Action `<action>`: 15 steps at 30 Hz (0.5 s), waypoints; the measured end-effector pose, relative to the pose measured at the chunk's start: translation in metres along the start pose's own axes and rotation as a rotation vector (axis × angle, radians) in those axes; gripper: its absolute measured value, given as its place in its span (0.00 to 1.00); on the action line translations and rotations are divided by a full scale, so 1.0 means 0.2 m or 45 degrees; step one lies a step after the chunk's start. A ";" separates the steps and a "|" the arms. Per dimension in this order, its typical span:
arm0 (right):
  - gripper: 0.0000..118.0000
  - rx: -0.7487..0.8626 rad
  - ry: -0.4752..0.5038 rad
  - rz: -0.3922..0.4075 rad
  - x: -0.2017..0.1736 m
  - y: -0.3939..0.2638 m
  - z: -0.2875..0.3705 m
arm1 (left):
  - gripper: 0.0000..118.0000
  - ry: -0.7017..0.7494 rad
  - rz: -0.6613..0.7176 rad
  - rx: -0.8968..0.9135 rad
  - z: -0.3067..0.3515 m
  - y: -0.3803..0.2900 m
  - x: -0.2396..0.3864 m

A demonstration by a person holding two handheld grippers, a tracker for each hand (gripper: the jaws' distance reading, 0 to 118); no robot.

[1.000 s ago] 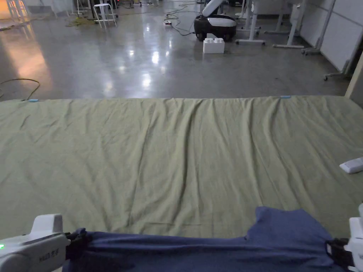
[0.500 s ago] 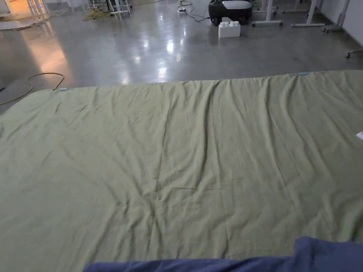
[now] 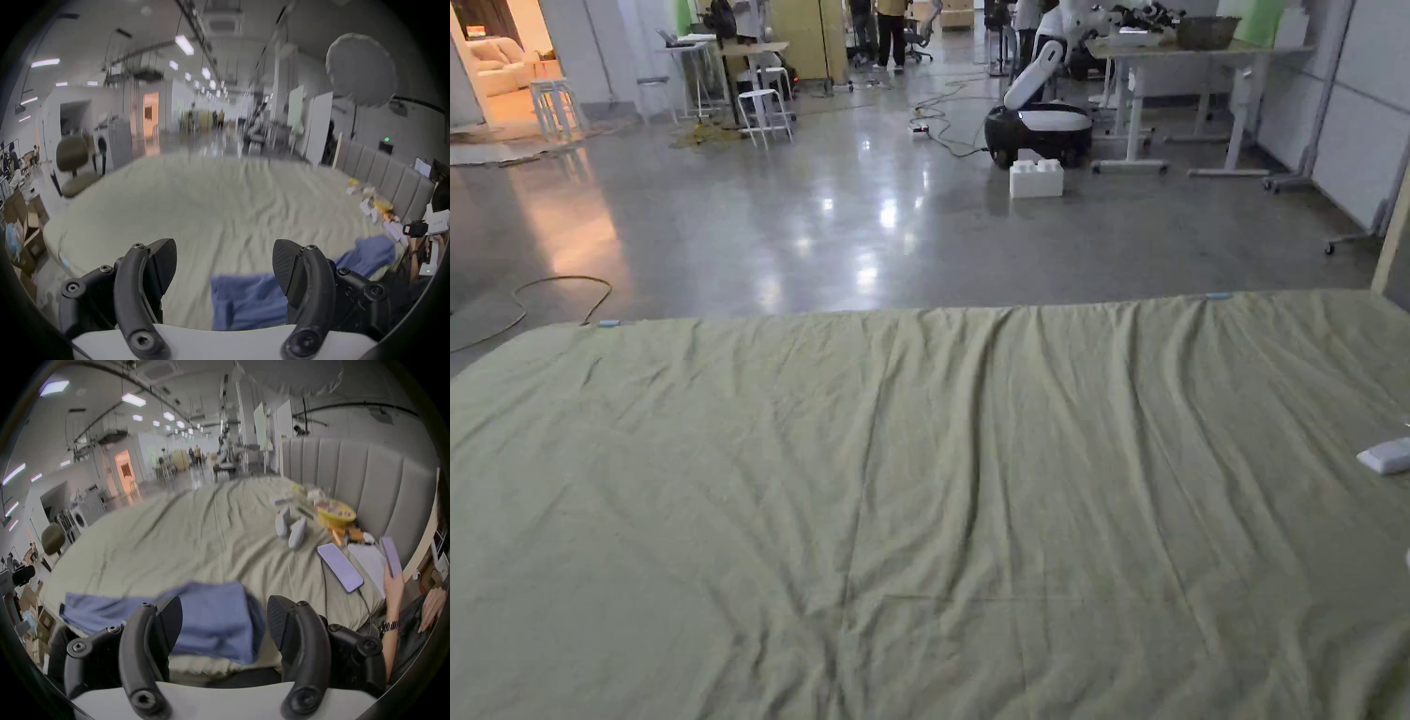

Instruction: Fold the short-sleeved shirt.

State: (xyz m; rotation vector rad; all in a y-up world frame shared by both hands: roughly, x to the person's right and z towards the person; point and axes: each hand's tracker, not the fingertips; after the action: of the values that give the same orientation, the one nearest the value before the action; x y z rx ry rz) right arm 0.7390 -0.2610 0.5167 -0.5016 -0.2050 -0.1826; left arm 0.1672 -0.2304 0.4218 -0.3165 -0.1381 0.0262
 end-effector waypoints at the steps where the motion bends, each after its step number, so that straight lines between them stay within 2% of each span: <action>1: 0.65 0.067 0.010 -0.029 -0.04 0.02 0.05 | 0.70 0.005 0.001 0.066 0.04 0.04 0.03; 2: 0.65 0.139 0.035 -0.064 -0.08 0.04 0.09 | 0.70 0.005 -0.007 0.124 0.08 0.08 0.06; 3: 0.65 0.198 0.071 -0.088 -0.03 0.00 0.09 | 0.70 0.005 -0.025 0.170 0.11 0.11 0.10; 5: 0.65 0.264 0.108 -0.086 -0.09 0.03 0.15 | 0.69 0.024 -0.066 0.223 0.15 0.15 0.16; 8: 0.62 0.276 0.124 0.005 -0.19 0.09 0.20 | 0.65 -0.007 -0.143 0.334 0.23 0.19 0.24; 9: 0.54 0.285 0.118 0.055 -0.21 0.09 0.21 | 0.59 -0.025 -0.167 0.352 0.24 0.20 0.26; 12: 0.43 0.322 0.140 0.198 -0.26 0.09 0.24 | 0.49 -0.040 -0.221 0.310 0.26 0.21 0.32; 13: 0.29 0.333 0.164 0.221 -0.27 0.09 0.25 | 0.35 -0.049 -0.228 0.294 0.26 0.21 0.33; 14: 0.12 0.342 0.192 0.230 -0.28 0.09 0.25 | 0.18 -0.058 -0.227 0.286 0.26 0.21 0.34; 15: 0.05 0.324 0.196 0.206 -0.30 0.07 0.25 | 0.09 -0.057 -0.217 0.277 0.25 0.20 0.35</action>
State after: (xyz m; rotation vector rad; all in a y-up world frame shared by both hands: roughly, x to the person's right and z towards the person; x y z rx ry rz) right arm 0.6769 -0.2166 0.5380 -0.2483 -0.0358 -0.0355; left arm 0.2289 -0.1736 0.4657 -0.0860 -0.2044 -0.1196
